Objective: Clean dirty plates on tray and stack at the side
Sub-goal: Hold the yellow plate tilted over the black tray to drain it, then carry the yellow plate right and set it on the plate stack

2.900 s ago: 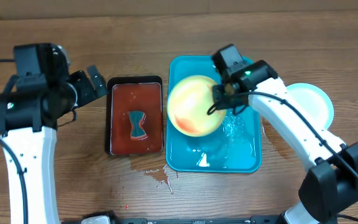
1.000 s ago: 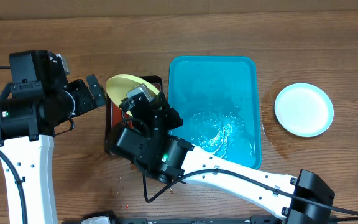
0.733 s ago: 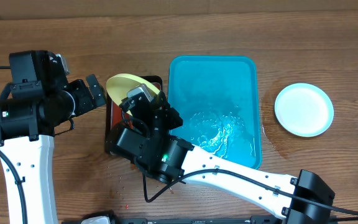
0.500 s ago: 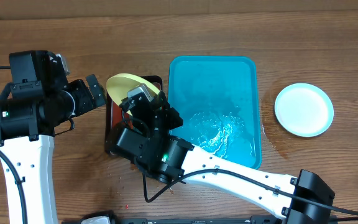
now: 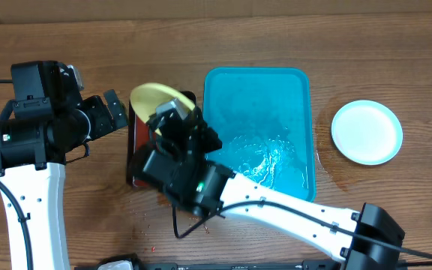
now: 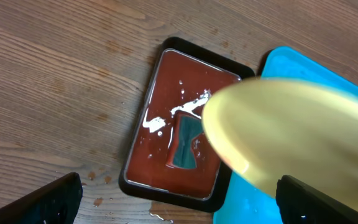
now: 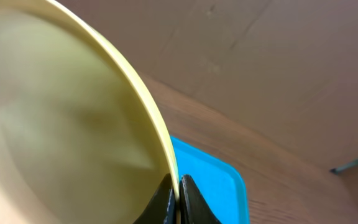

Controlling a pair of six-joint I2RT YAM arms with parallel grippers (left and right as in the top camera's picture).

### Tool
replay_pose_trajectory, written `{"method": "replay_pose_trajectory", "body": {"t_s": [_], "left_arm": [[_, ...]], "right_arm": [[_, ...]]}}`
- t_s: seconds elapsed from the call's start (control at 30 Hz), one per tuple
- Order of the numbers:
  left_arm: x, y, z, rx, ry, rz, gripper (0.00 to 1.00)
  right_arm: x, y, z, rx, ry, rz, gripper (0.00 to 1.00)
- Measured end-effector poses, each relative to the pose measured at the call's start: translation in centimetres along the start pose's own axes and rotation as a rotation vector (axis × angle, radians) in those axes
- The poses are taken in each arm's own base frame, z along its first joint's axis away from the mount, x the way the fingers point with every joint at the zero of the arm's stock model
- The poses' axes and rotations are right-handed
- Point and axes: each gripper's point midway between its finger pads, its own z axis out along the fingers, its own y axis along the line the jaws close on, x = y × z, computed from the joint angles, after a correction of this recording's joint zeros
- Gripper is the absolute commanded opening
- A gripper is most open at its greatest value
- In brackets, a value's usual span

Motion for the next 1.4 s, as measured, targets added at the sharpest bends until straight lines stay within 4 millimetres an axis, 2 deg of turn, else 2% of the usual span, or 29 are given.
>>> {"method": "replay_pose_trajectory", "body": {"t_s": [0.2, 0.33, 0.6, 0.8, 0.93, 1.03, 1.13, 1.17, 1.2, 1.23, 1.3, 1.4], "left_arm": [[0.0, 0.0, 0.0, 0.000, 0.000, 0.000, 1.00], [0.0, 0.0, 0.0, 0.000, 0.000, 0.000, 1.00], [0.0, 0.0, 0.0, 0.000, 0.000, 0.000, 1.00], [0.0, 0.0, 0.0, 0.000, 0.000, 0.000, 1.00], [0.0, 0.0, 0.0, 0.000, 0.000, 0.000, 1.00], [0.0, 0.0, 0.0, 0.000, 0.000, 0.000, 1.00], [0.0, 0.0, 0.0, 0.000, 0.000, 0.000, 1.00], [0.0, 0.0, 0.0, 0.000, 0.000, 0.000, 1.00], [0.0, 0.0, 0.0, 0.000, 0.000, 0.000, 1.00], [0.0, 0.0, 0.0, 0.000, 0.000, 0.000, 1.00], [0.0, 0.0, 0.0, 0.000, 0.000, 0.000, 1.00], [0.0, 0.0, 0.0, 0.000, 0.000, 0.000, 1.00]], "right_arm": [[0.7, -0.8, 2.2, -0.022, 0.054, -0.002, 0.04], [0.9, 0.3, 2.0, -0.076, 0.063, -0.036, 0.04], [0.7, 0.0, 1.7, -0.053, 0.051, -0.052, 0.04], [2.1, 1.0, 3.7, -0.183, 0.148, 0.092, 0.04], [3.6, 1.8, 6.2, -0.362, 0.310, 0.328, 0.04], [4.0, 0.9, 8.3, -0.496, 0.432, 0.499, 0.04], [4.0, -2.8, 10.4, -0.579, 0.526, 0.660, 0.04], [4.4, -5.9, 11.4, -0.578, 0.563, 0.740, 0.04], [4.7, -7.5, 11.7, -0.570, 0.577, 0.771, 0.04], [5.6, -11.0, 12.4, -0.536, 0.608, 0.836, 0.04], [7.5, -16.3, 12.9, -0.461, 0.654, 0.923, 0.04], [12.9, -25.1, 12.8, -0.270, 0.757, 1.062, 0.04]]}}
